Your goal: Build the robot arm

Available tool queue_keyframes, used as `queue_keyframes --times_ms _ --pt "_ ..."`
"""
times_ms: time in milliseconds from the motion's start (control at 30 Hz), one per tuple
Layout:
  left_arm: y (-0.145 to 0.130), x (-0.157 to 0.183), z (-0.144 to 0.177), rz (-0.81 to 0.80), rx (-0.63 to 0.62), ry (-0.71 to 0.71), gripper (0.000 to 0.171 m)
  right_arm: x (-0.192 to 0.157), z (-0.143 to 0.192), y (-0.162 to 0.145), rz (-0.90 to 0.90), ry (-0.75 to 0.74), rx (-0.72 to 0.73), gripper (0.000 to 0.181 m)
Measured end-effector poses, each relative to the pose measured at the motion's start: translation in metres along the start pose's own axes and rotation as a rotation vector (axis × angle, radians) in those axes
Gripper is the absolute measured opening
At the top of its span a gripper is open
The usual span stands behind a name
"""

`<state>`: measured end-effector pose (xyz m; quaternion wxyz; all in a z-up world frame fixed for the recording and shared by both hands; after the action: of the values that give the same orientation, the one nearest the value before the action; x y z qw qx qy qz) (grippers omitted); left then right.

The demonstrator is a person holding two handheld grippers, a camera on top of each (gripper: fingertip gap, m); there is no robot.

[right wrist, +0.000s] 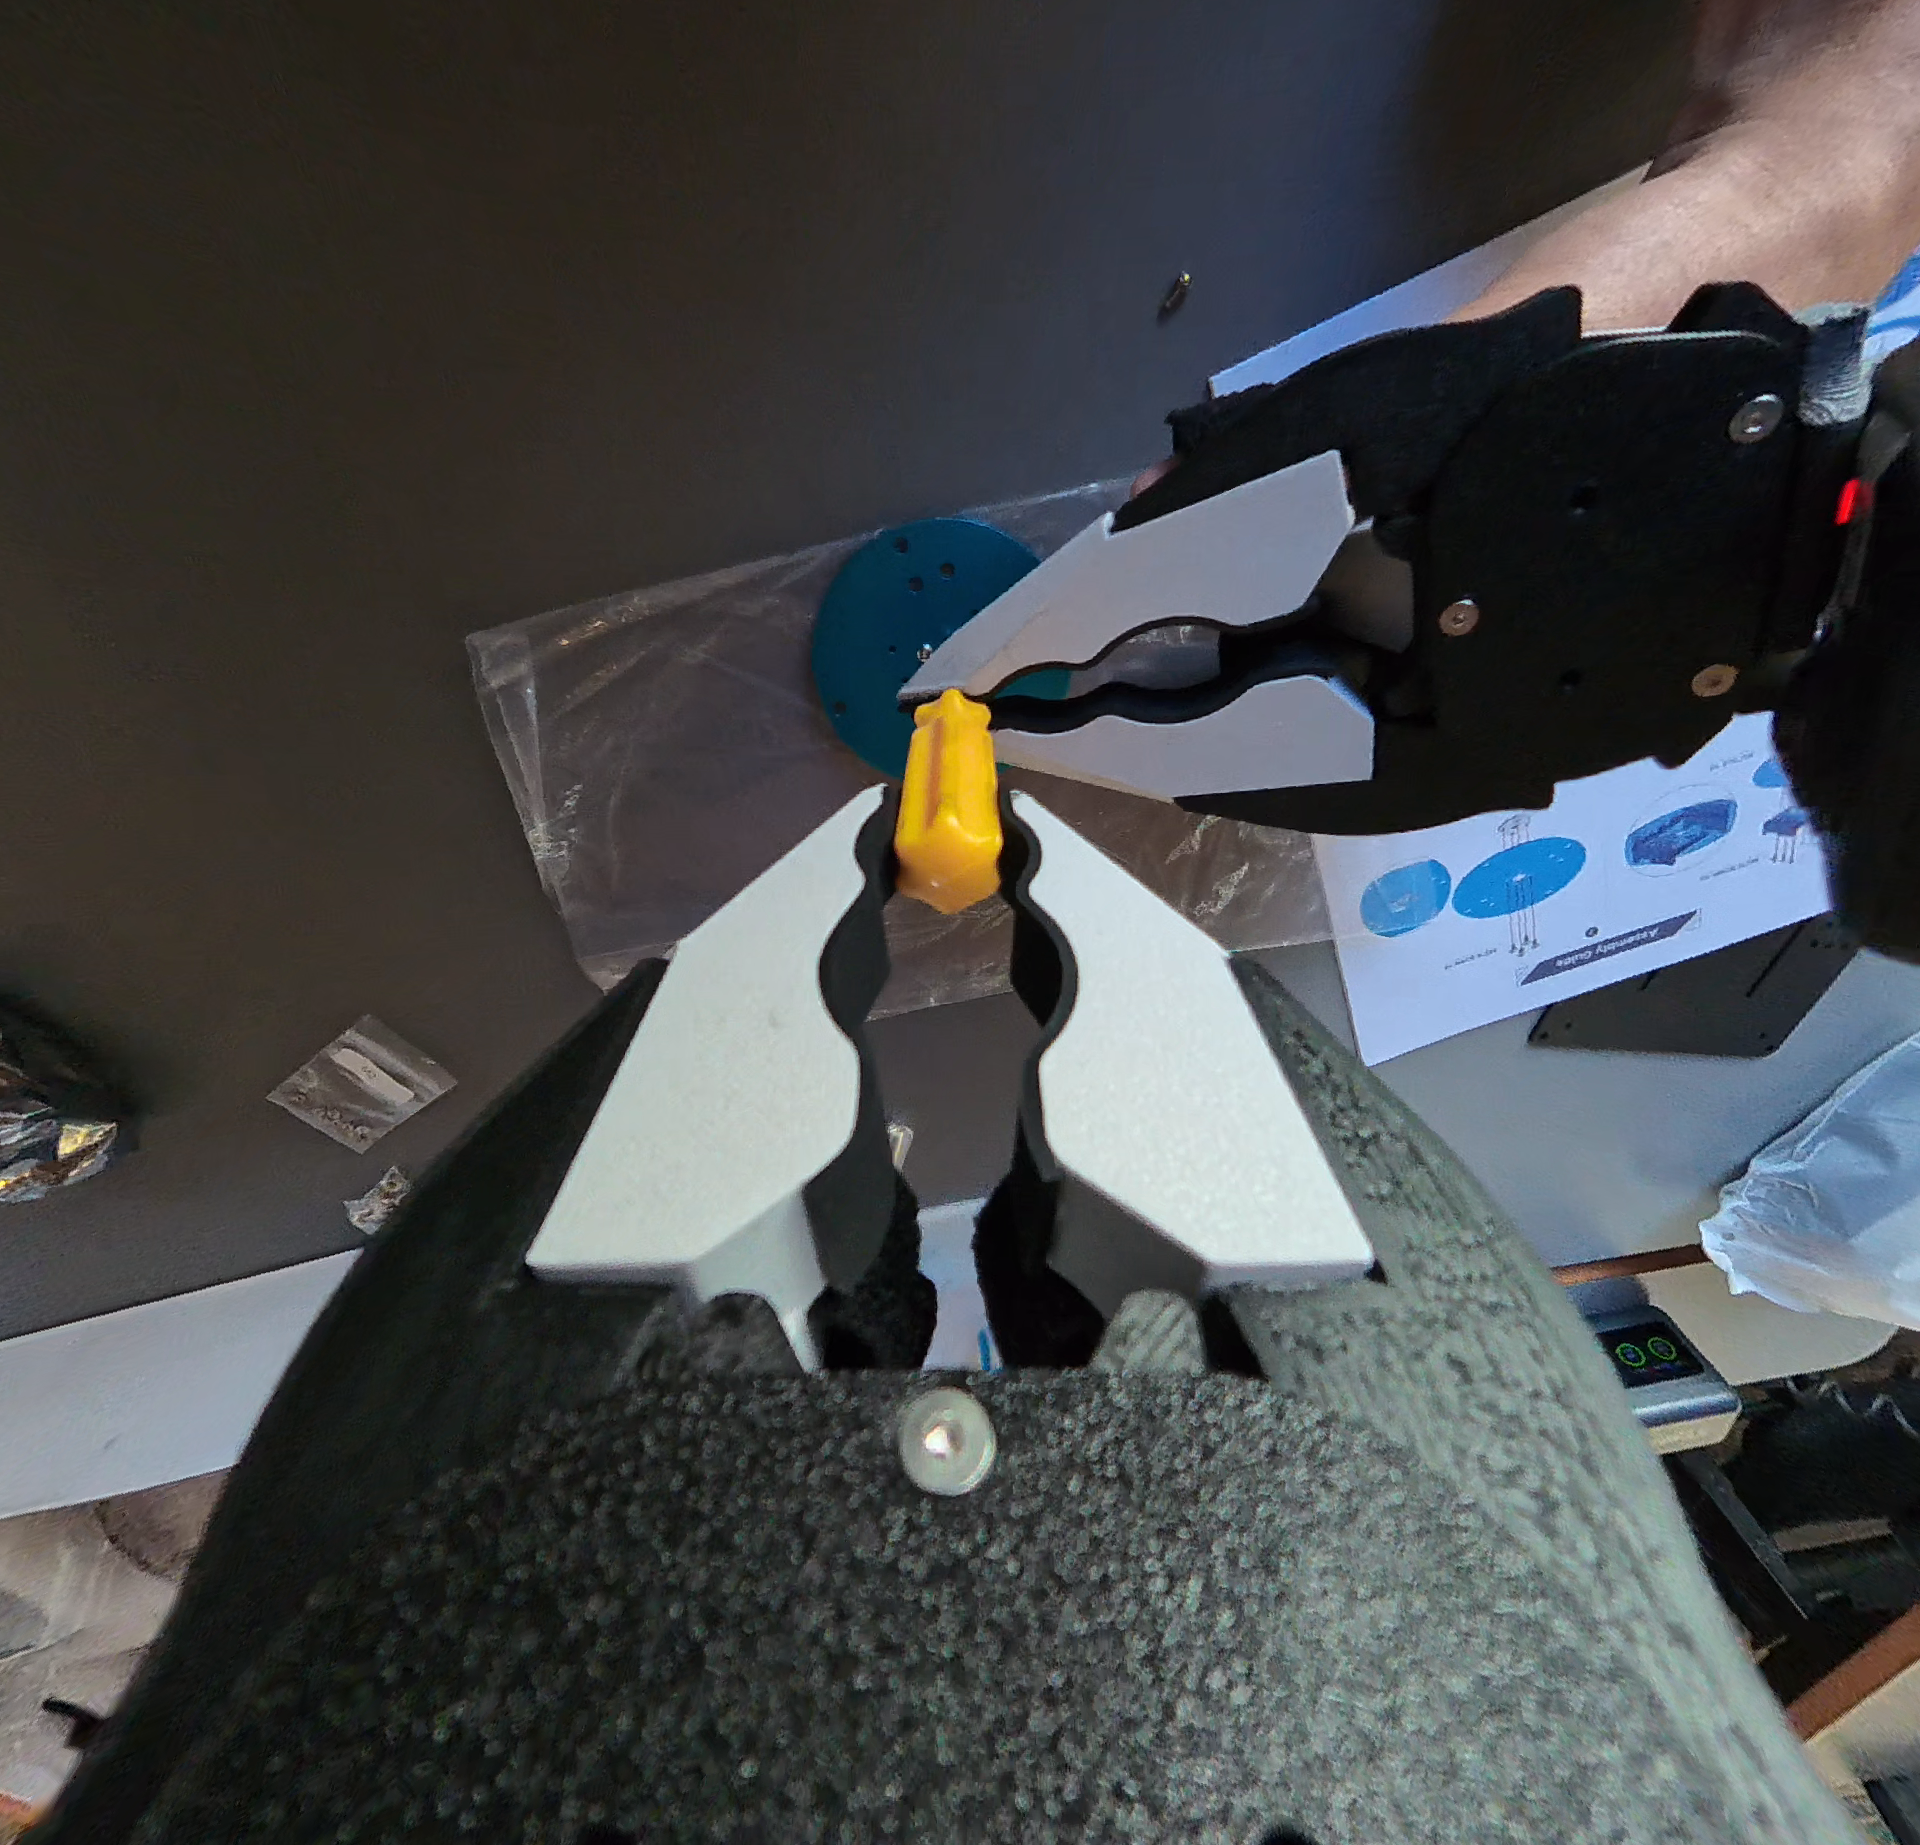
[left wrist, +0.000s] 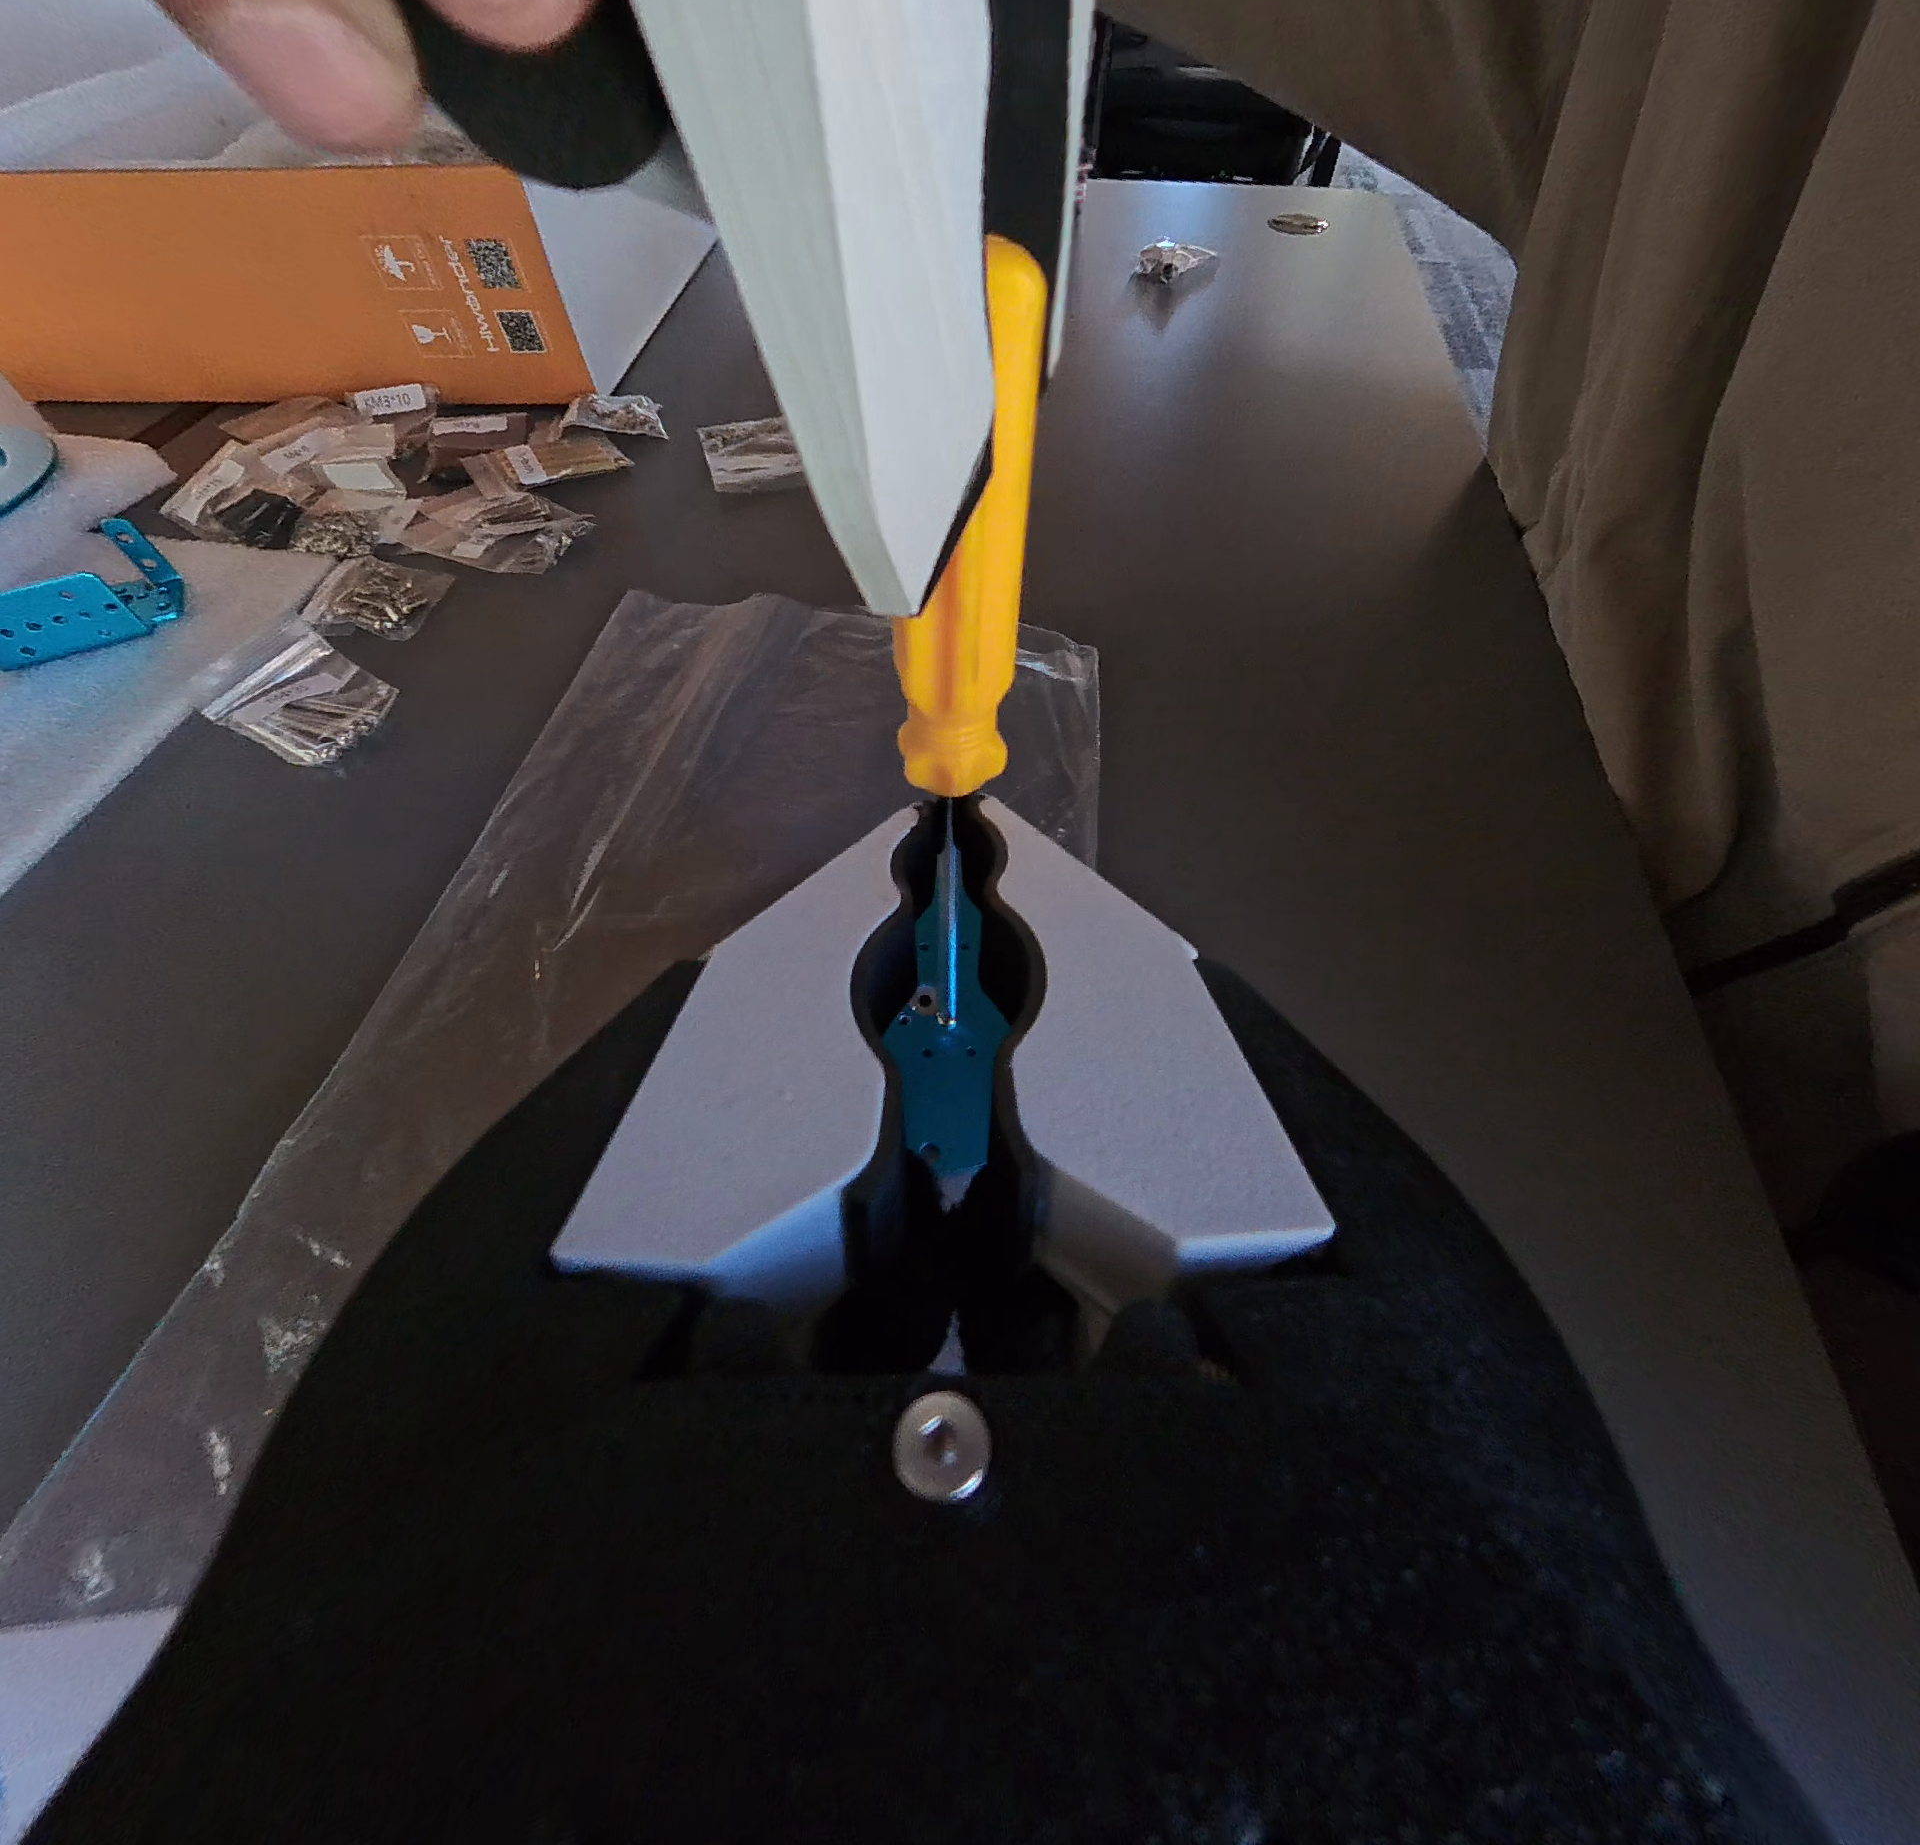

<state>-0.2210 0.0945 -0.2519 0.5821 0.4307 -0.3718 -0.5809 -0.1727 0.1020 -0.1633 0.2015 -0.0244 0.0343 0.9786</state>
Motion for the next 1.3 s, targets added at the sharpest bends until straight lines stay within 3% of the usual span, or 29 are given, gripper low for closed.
queue_keyframes --times_ms 200,267,333,700,1000,1300 --pt "-0.005 0.000 0.000 -0.016 -0.045 0.003 0.009 0.001 -0.001 -0.001 0.027 0.001 0.014 0.017" --pt "-0.023 -0.005 -0.001 -0.007 -0.195 0.039 0.058 0.000 -0.001 0.001 0.062 0.005 0.013 0.017" --pt "-0.036 -0.005 -0.002 0.065 -0.313 0.008 0.071 0.002 -0.001 0.001 0.065 0.018 0.014 0.017" --pt "-0.042 -0.005 -0.008 0.031 -0.375 0.061 0.072 0.005 -0.001 -0.010 -0.132 0.036 0.127 0.017" --pt "-0.043 -0.004 -0.008 0.035 -0.371 0.082 0.072 -0.009 -0.005 -0.009 -0.755 -0.095 0.308 0.018" --pt "-0.043 -0.003 -0.008 0.035 -0.369 0.087 0.072 -0.017 -0.008 0.019 -1.458 -0.309 0.329 0.017"
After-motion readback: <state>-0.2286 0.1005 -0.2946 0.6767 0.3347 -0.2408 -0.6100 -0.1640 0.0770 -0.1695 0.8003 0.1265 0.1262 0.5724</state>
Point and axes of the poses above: each gripper's, where its closed fingertips meet, z back along the fingers, y out of its top, x = y × z across the jaws, the point moved 6 cm from there along z, back along the fingers, and after that the axes turned 9 degrees about y, right-handed, at the moved point
